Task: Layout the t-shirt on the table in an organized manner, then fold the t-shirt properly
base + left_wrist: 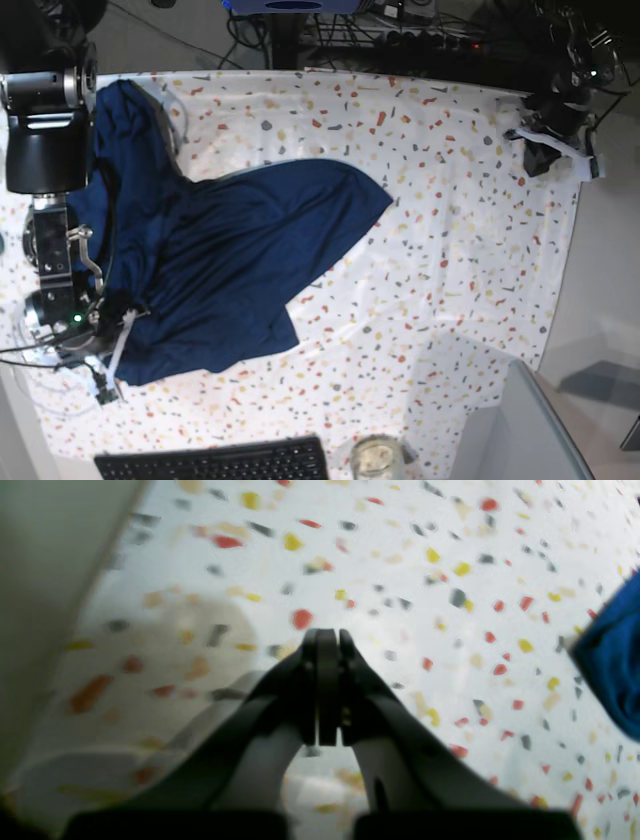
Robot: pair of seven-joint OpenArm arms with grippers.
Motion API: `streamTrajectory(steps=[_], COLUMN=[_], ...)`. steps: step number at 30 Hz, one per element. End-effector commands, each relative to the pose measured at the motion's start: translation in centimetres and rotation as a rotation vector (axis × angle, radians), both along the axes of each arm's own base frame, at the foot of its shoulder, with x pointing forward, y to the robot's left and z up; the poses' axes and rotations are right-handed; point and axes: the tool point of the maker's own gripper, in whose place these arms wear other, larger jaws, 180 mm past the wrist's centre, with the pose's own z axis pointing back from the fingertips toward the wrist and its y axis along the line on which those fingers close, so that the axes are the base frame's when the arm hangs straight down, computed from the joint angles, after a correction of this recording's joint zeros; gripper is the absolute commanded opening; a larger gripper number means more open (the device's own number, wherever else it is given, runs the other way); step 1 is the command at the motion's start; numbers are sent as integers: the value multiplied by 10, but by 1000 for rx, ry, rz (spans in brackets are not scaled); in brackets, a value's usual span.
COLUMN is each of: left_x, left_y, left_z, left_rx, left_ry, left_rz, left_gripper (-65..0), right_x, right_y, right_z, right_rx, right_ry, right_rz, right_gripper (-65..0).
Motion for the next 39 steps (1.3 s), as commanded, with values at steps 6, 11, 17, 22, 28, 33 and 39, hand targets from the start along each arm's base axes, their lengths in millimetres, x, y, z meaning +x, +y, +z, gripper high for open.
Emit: streamTrajectory(steps=[6,11,17,22,28,33,39], left_x=[7,20,35,47,52,63,70], left_y=[-78,-129,-172,-203,-200,-204,-210], left_z=[-10,-11,-8,-18,-28,-41,-43], left_rx=[-87,-179,-248,-289,-309,-326,-343], left_ry=[6,-23,-49,-26,-9,22,25], left_rz=[-196,-235,-289,-352,-310,-304,-301], left_gripper=[-650,-530,-191,-217,-230,-234,-592], right_x=[-23,-73,-131,-161,-188,-212,-215], right_y=[-16,-19,-15,-21,-46,-59,-34], right_z=[32,42,15,-4,1,-12,-28], right_rx=[21,26,10,240,592,814,791], right_ry=[-109,-170,-82,-130,-238,-180,-26], right_rz=[-84,-118,-112,-304,-515,-648,-518], right_gripper=[-128,-128,-126,-122,-122,-120,-123])
